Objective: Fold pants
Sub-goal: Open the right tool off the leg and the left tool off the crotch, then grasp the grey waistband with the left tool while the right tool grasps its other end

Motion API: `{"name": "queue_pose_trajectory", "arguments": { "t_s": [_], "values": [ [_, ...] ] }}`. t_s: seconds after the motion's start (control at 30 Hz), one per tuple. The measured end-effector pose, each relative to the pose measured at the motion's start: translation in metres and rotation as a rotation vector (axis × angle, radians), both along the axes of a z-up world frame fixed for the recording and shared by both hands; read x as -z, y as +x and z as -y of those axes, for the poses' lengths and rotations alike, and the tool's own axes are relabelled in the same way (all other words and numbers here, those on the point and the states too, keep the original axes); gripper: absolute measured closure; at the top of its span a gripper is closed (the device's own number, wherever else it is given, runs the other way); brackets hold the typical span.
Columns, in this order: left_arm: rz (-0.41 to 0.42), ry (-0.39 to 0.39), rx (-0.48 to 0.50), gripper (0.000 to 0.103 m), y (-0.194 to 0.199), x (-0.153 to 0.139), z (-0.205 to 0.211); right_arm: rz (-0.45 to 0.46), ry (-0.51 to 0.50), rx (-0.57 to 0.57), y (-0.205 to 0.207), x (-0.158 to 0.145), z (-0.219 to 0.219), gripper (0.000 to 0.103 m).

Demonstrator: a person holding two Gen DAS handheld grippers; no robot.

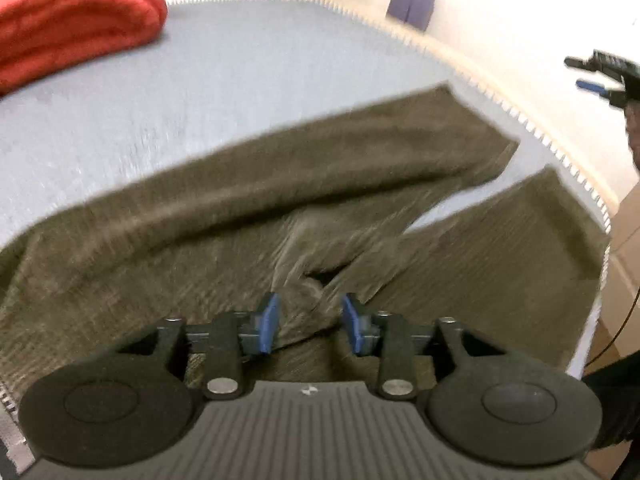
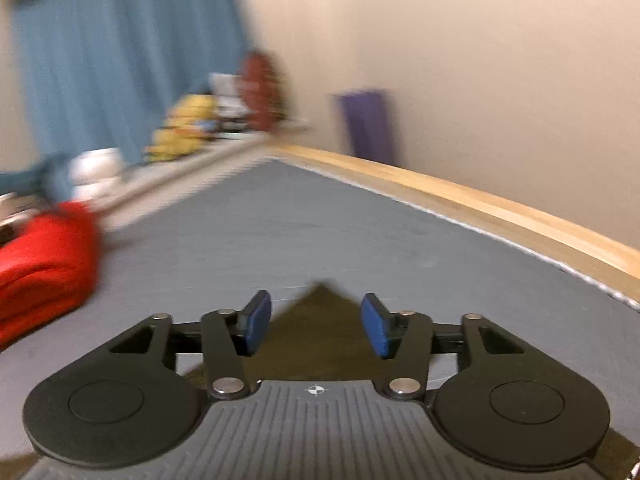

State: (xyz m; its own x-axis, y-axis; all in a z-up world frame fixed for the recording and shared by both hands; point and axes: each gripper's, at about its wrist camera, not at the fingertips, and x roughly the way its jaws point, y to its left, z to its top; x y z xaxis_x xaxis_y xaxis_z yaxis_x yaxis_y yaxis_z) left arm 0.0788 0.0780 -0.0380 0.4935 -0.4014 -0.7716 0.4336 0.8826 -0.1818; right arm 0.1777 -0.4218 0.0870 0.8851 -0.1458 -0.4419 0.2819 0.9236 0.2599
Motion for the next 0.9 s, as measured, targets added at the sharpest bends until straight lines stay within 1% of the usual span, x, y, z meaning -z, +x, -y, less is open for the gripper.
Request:
{"name": "queue_pose_trajectory", "arguments": {
  "t_s": [0.1, 0.17, 0.2, 0.23, 0.33, 0.37, 0.4, 0.43, 0.47, 0.5, 0.53, 0.57, 0.6, 0.63, 0.7, 0.73, 0.83, 0.87, 0.9],
  "values": [
    [0.058, -0.028, -0.059, 0.058, -0.020, -0.024, -0.008, 0.033, -0.024, -0.183, -0.039, -0.016, -0.061, 0.042],
    [0.103, -0.064, -0.124, 0.052, -0.039, -0.039, -0.016, 0.049, -0.019, -0.324, -0.067, -0.015, -0.104, 0.042],
    [0.111, -0.081, -0.155, 0.047, -0.047, -0.045, -0.022, 0.049, -0.022, -0.388, -0.078, -0.012, -0.124, 0.042],
    [0.116, -0.086, -0.195, 0.047, -0.056, -0.053, -0.029, 0.042, -0.032, -0.452, -0.083, -0.010, -0.143, 0.042],
    [0.112, -0.070, -0.301, 0.045, -0.075, -0.071, -0.050, 0.010, -0.094, -0.647, -0.105, 0.003, -0.198, 0.042],
    [0.122, -0.058, -0.322, 0.044, -0.083, -0.078, -0.059, 0.000, -0.113, -0.709, -0.111, 0.009, -0.214, 0.042],
    [0.145, -0.040, -0.343, 0.042, -0.092, -0.082, -0.066, 0.000, -0.133, -0.756, -0.120, 0.011, -0.227, 0.042],
    [0.175, -0.022, -0.369, 0.035, -0.099, -0.086, -0.075, 0.012, -0.177, -0.809, -0.126, 0.017, -0.242, 0.042],
    [0.207, -0.012, -0.394, 0.032, -0.108, -0.087, -0.085, 0.018, -0.213, -0.844, -0.135, 0.016, -0.256, 0.042],
    [0.235, -0.015, -0.415, 0.031, -0.118, -0.082, -0.096, 0.013, -0.240, -0.886, -0.139, 0.021, -0.265, 0.043],
    [0.243, -0.020, -0.433, 0.031, -0.126, -0.074, -0.106, 0.000, -0.250, -0.930, -0.142, 0.027, -0.274, 0.043],
    [0.185, -0.003, -0.447, 0.032, -0.128, -0.060, -0.116, -0.018, -0.253, -0.968, -0.144, 0.033, -0.282, 0.044],
    [0.072, 0.042, -0.467, 0.042, -0.120, -0.047, -0.124, -0.033, -0.261, -0.999, -0.159, 0.038, -0.291, 0.044],
    [0.006, 0.067, -0.495, 0.045, -0.118, -0.039, -0.134, -0.052, -0.282, -1.037, -0.163, 0.046, -0.300, 0.044],
    [0.009, 0.061, -0.520, 0.043, -0.122, -0.034, -0.154, -0.077, -0.328, -1.102, -0.172, 0.055, -0.315, 0.044],
    [-0.002, 0.062, -0.527, 0.040, -0.123, -0.032, -0.162, -0.086, -0.345, -1.133, -0.178, 0.061, -0.326, 0.044],
    [-0.087, 0.028, -0.566, 0.032, -0.126, -0.021, -0.189, -0.126, -0.385, -1.203, -0.194, 0.080, -0.341, 0.044],
    [-0.098, 0.023, -0.574, 0.031, -0.126, -0.022, -0.194, -0.141, -0.396, -1.220, -0.200, 0.085, -0.341, 0.044],
    [-0.104, 0.025, -0.581, 0.027, -0.129, -0.020, -0.200, -0.156, -0.412, -1.241, -0.202, 0.089, -0.343, 0.044]
  ]
}}
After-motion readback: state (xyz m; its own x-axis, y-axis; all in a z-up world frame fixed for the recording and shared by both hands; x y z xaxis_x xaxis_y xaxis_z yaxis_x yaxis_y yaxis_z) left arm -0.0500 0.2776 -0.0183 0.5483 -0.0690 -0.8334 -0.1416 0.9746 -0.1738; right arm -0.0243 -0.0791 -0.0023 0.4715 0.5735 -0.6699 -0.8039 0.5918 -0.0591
